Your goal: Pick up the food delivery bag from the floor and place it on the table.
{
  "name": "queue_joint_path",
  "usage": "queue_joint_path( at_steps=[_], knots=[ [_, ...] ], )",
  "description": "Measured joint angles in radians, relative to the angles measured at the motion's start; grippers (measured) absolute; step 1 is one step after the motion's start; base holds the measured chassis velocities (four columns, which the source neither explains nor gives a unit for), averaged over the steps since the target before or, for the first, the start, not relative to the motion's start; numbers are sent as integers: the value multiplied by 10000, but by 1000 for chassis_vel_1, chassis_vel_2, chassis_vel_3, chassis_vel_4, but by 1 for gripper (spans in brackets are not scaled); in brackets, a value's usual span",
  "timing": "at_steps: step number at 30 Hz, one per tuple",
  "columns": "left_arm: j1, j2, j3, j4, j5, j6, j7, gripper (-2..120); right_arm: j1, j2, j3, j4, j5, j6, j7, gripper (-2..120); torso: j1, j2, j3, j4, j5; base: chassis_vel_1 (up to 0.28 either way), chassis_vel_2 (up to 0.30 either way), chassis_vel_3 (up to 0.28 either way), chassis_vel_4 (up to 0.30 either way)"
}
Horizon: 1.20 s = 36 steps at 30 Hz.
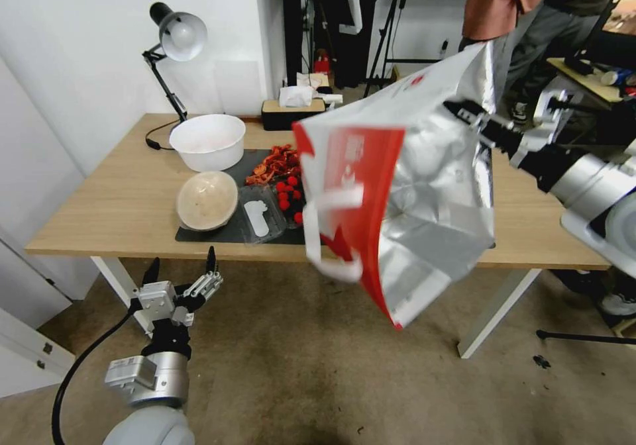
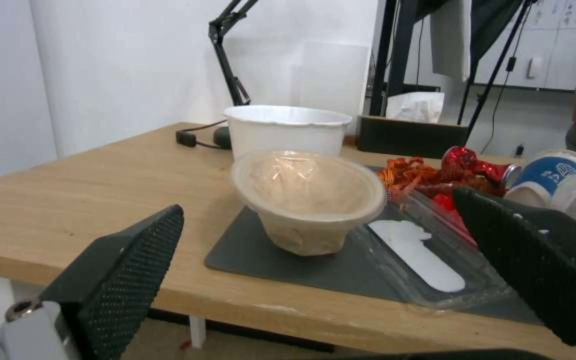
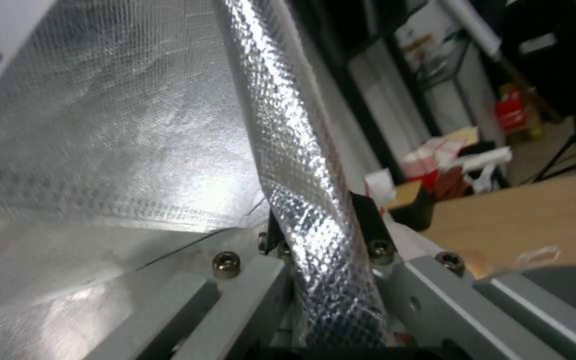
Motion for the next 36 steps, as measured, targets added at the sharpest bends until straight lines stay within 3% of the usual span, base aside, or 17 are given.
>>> queue_joint_path(
  at_steps=[10,17,26,36],
  knots=[
    [52,-2,6,-59,68,-46,-16,100,1271,420,-470,-998,366,124,2611,0,-2,-3,-2,0,2,0,0,0,0],
    [76,4,8,-21,110,-47,-31,100,1971,686,-873,-1758,525,-1029,4358,0,-3,-5,-3,-1,-2,0,0,0,0],
    [46,0,7,113,144,-71,-66,100,3258,1068,-2204,-2622,539,-1958,4976,0,-4,-6,-4,0,-1,0,0,0,0],
    [-59,20,-8,283,131,-94,-93,100,3846,1326,-3004,-3256,102,-2119,4969,0,-3,-7,-3,0,2,0,0,0,0]
  ],
)
